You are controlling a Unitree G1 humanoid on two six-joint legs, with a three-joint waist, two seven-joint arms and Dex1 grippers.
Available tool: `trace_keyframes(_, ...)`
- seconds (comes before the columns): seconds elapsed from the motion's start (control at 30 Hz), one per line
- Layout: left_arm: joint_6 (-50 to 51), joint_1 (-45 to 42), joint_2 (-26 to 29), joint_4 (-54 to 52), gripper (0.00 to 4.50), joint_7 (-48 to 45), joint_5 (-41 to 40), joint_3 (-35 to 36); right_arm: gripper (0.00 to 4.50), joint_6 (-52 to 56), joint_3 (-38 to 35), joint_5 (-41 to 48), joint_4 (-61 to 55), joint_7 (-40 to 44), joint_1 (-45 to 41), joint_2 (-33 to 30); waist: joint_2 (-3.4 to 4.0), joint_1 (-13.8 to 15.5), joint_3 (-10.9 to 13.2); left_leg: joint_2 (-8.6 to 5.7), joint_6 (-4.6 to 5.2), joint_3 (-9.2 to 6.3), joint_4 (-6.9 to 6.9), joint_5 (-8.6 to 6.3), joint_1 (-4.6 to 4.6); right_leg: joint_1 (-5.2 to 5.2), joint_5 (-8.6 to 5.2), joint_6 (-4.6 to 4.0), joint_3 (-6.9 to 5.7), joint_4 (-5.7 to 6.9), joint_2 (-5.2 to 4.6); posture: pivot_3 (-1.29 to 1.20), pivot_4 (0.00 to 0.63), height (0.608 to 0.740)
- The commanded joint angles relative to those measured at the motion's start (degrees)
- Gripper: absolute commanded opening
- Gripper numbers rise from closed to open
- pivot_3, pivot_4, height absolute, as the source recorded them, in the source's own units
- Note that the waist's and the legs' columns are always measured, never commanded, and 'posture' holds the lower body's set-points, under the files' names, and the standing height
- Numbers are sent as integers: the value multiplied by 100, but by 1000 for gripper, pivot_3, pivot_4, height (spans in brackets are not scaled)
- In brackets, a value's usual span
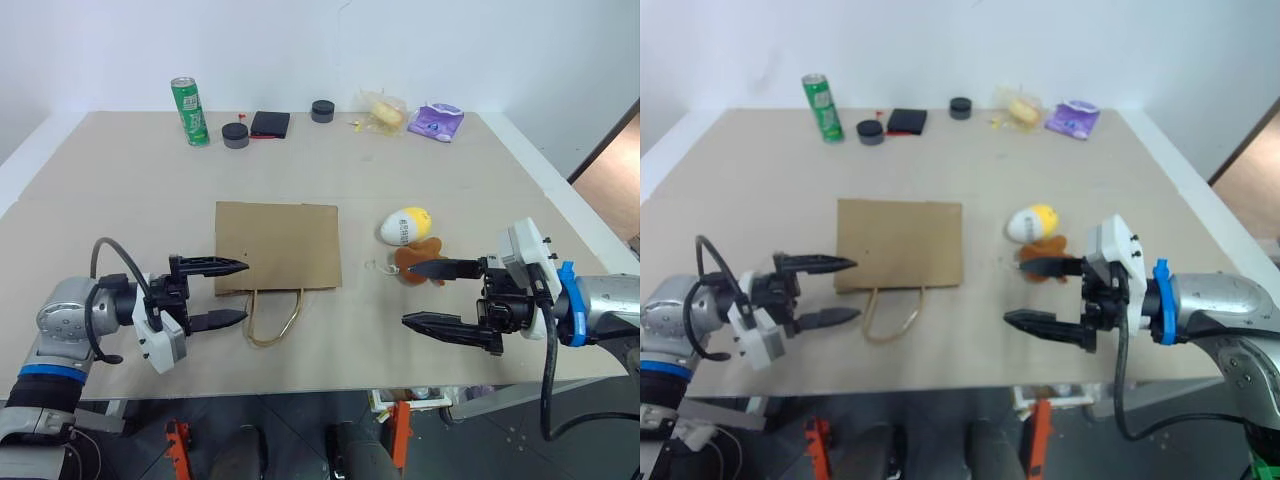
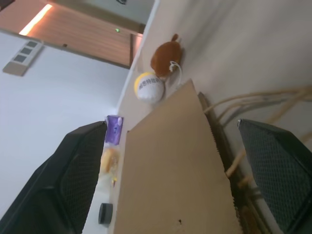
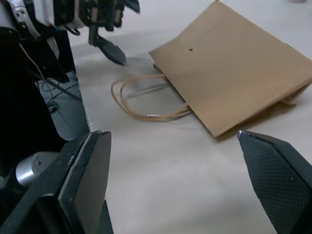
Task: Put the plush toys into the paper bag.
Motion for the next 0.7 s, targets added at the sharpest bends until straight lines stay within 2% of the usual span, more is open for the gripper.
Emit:
trace_keyframes(0.03,-732,-336,90,689,4426,222,208,-305,4500,36,-198,220,-315,-250,70,37,0,-4,0,0,1,0,1,0,0,1,2,2,0,0,0,0,150,740)
trace_keyframes(0.33,-1374,-649,-40,1593,4426,852,894,-725,4500,32,-227,372,-365,-476,81,-8,0,-3,0,2,1,1,1,1,3,4,5,6,0,0,1,0,150,740)
trace_keyframes(0.57,-1151,-708,-356,1386,4426,1421,1132,-1260,4500,84,-248,547,-468,-669,97,-31,-1,-2,-1,1,2,1,2,1,3,5,13,20,1,0,-2,0,150,740)
trace_keyframes(0.67,-1061,-752,-393,1409,3732,1587,1195,-1419,4500,130,-291,636,-530,-768,130,-36,-1,-4,-1,1,2,1,2,1,4,5,14,20,0,0,3,0,150,740)
trace_keyframes(0.7,-1039,-766,-381,1435,3251,1608,1205,-1446,4500,139,-306,654,-543,-788,145,-37,-1,-4,-1,2,1,0,2,1,5,5,14,19,0,0,5,0,150,740)
